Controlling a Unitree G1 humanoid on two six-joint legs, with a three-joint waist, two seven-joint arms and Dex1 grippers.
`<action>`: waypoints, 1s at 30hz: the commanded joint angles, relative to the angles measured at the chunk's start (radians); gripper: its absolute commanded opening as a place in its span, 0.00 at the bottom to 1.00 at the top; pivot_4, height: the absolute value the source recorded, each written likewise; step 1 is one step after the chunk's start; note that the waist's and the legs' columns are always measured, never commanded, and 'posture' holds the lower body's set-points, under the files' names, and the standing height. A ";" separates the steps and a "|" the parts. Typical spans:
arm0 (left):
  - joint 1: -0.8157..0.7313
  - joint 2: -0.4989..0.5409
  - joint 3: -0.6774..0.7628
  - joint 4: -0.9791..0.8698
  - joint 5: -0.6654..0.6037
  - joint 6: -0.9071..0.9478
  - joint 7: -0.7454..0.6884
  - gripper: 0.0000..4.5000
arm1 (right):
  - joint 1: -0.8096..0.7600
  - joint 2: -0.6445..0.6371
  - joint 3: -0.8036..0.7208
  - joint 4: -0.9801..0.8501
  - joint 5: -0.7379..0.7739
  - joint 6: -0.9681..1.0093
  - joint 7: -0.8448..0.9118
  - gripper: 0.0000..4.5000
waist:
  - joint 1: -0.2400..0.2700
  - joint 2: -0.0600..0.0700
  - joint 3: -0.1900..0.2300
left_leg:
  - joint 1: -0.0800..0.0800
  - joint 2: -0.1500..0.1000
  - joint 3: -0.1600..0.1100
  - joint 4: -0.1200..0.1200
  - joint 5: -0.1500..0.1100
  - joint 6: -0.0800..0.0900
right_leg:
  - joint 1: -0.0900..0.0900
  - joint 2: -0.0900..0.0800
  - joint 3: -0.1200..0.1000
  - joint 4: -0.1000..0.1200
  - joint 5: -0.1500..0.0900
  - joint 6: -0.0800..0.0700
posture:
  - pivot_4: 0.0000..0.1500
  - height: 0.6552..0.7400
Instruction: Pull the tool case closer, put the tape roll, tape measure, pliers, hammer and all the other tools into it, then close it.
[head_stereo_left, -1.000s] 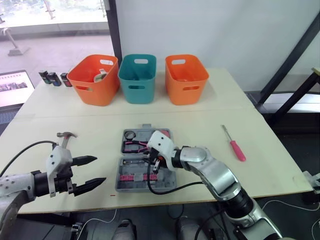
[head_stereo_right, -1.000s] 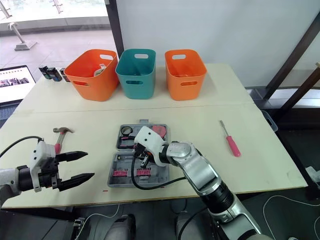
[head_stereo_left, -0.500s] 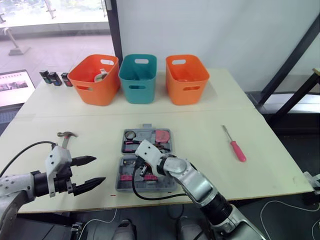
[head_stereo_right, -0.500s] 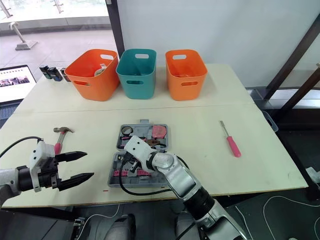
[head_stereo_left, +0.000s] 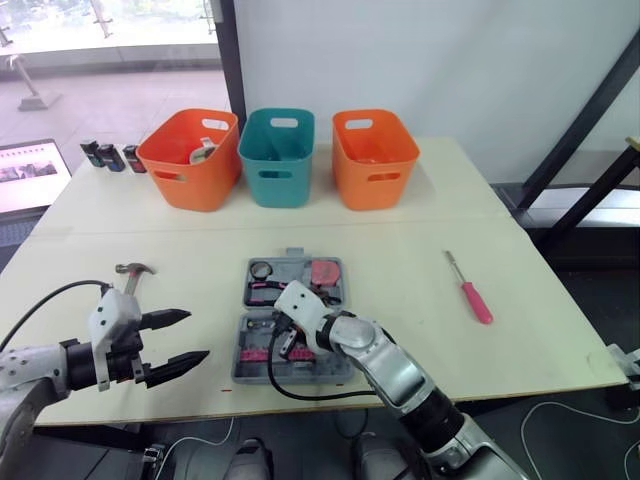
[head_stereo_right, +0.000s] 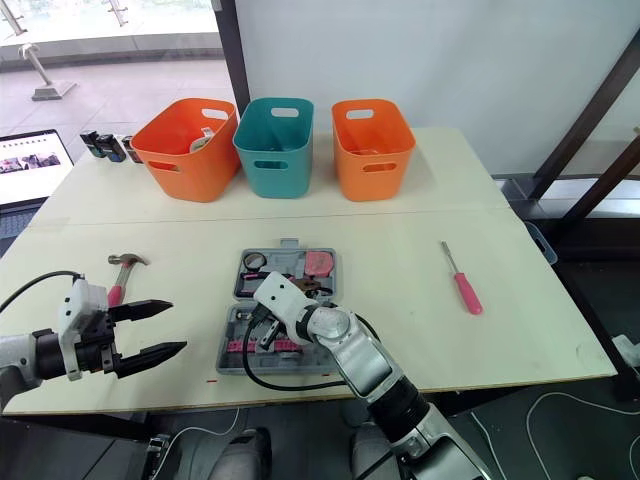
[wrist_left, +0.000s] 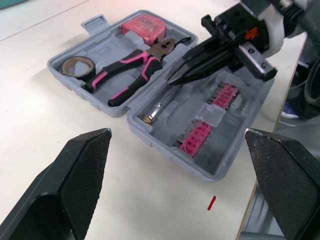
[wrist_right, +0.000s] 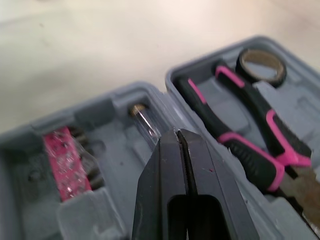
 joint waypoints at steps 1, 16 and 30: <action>-0.007 0.004 0.014 -0.007 -0.002 -0.012 -0.003 1.00 | -0.005 0.000 0.012 0.014 -0.024 0.015 0.005 0.01 | 0.000 0.000 0.000 | 0.000 0.000 0.000 0.000 0.000 0.000 | 0.000 0.000 0.000 0.000 0.000 0.000 | 1.00 1.00; -0.015 0.005 0.010 -0.005 0.002 -0.009 0.003 1.00 | -0.005 -0.005 0.052 0.089 -0.075 0.121 0.025 0.01 | -0.001 -0.002 -0.002 | 0.011 0.000 0.000 -0.002 0.000 0.000 | 0.011 0.000 0.000 -0.002 -0.001 0.000 | 1.00 1.00; -0.019 0.018 0.081 0.058 -0.018 0.002 0.002 1.00 | -0.038 -0.066 -0.243 -0.375 0.134 0.018 0.112 0.01 | 0.002 -0.002 -0.001 | 0.010 0.000 0.000 -0.002 0.000 0.000 | 0.011 0.000 0.000 -0.002 -0.002 0.000 | 1.00 1.00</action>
